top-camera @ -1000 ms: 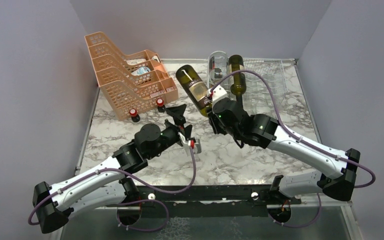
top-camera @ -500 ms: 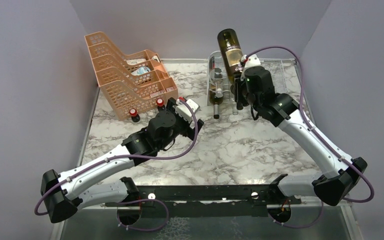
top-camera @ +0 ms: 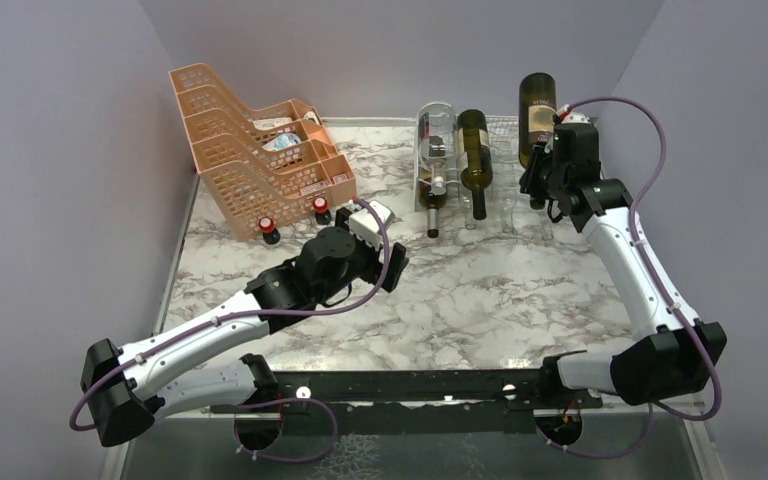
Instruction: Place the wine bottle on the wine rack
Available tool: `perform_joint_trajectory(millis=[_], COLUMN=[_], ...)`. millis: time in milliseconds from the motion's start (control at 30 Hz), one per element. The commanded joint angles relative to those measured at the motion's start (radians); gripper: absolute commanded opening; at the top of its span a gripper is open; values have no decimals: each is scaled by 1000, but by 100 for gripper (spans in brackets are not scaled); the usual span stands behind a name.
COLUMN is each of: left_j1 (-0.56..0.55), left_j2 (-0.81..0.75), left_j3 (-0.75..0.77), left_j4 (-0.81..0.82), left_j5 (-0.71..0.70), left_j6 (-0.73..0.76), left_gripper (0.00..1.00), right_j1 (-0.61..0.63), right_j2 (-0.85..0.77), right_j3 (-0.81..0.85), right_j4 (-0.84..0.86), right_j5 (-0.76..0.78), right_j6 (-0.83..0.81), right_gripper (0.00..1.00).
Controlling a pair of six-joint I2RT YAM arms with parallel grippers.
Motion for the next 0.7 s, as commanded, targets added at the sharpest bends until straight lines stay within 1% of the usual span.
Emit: perform_joint_trajectory(millis=[0, 133, 233, 367, 667], left_j1=[-1, 0, 1, 1, 0], left_j2=[0, 9, 16, 18, 11], left_j3=[13, 19, 38, 45, 49], left_j4=[9, 5, -16, -33, -44], left_j5=[44, 43, 32, 14, 7], left_j6=[-47, -75, -104, -132, -144], left_gripper=[99, 99, 99, 99, 99], right_j1=[-72, -108, -114, -119, -120], right_j2=[27, 72, 113, 148, 225], right_j3=[-46, -70, -67, -79, -61], right_j4=[84, 105, 91, 111, 185], right_j5=[-154, -208, -214, -265, -257], right_j6=[41, 41, 33, 11, -28], right_gripper=[1, 1, 1, 1, 1])
